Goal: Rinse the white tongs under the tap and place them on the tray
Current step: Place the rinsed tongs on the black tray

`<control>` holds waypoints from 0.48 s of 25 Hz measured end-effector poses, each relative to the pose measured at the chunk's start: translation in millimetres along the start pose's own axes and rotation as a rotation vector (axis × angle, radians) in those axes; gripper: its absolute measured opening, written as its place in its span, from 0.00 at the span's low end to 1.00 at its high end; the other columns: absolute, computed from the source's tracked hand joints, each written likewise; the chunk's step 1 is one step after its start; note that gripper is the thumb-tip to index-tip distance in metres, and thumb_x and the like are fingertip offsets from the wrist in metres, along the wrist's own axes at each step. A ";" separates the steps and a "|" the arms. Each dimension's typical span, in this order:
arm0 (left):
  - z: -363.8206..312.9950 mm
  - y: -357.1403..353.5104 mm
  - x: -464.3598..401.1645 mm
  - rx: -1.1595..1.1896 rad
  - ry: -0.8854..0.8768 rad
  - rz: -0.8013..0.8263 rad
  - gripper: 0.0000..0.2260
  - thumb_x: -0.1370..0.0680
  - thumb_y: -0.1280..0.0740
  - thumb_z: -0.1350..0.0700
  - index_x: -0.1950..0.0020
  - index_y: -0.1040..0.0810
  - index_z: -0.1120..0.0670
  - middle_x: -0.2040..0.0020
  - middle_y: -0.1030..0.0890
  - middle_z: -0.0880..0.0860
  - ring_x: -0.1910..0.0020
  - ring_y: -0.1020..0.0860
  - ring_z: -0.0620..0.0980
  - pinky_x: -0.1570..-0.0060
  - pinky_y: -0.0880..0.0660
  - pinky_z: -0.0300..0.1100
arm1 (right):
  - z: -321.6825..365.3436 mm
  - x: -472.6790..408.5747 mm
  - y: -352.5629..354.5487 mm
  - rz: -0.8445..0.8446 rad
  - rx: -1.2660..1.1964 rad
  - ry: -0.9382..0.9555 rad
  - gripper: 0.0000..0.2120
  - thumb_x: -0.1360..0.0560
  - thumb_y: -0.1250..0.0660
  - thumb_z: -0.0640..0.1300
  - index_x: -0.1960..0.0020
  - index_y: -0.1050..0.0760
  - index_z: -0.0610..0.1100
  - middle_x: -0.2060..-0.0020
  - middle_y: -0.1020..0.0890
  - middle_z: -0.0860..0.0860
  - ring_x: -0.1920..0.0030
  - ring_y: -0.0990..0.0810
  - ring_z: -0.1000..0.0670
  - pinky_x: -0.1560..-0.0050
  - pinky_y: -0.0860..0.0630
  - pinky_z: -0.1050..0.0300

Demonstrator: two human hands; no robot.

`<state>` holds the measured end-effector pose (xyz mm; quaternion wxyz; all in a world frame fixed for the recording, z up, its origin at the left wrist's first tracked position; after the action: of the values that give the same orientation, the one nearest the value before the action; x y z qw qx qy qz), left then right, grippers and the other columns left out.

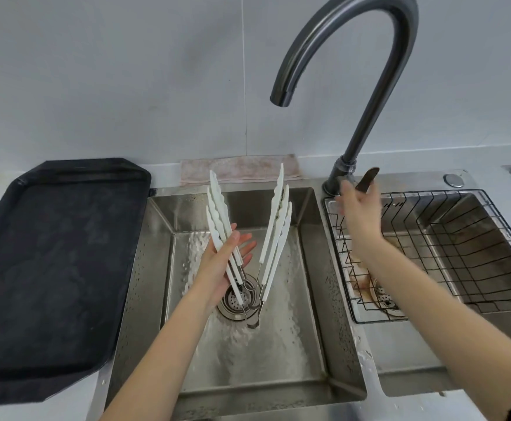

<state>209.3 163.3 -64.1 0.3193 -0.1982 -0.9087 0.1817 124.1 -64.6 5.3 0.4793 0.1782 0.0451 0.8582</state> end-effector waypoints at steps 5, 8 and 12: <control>19.1 9.1 8.3 -0.043 0.036 0.003 0.14 0.23 0.37 0.57 0.38 0.30 0.52 0.48 0.19 0.54 0.49 0.19 0.50 0.59 0.19 0.36 | -52.9 70.5 -80.1 0.515 0.171 -0.161 0.42 0.25 0.35 0.53 0.23 0.57 0.44 0.30 0.32 0.48 0.29 0.33 0.45 0.33 0.33 0.51; 31.3 17.4 11.5 -0.133 0.058 0.013 0.11 0.23 0.37 0.57 0.40 0.30 0.51 0.47 0.19 0.55 0.49 0.19 0.49 0.56 0.21 0.39 | -70.7 69.8 -90.7 0.505 0.242 -0.150 0.25 0.23 0.37 0.42 0.31 0.44 0.37 0.44 0.22 0.42 0.44 0.22 0.47 0.56 0.25 0.66; 43.4 33.4 10.6 -0.521 0.108 -0.057 0.03 0.24 0.34 0.57 0.53 0.26 0.51 0.51 0.17 0.56 0.50 0.18 0.53 0.49 0.22 0.53 | -92.3 69.2 -90.7 0.507 0.432 -0.191 0.19 0.22 0.41 0.38 0.36 0.45 0.34 0.48 0.19 0.37 0.44 0.19 0.41 0.49 0.23 0.51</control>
<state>181.6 188.0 -105.7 0.3106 -0.2576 -0.9116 -0.0781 132.0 50.7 -85.1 0.2043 0.3605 0.1349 0.9001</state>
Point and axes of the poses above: each hand's wrist, its own x-axis away from the middle knuckle, its own y-axis out of the back of the hand, z = x × y, the point moved 7 cm from there along -x, towards the middle knuckle
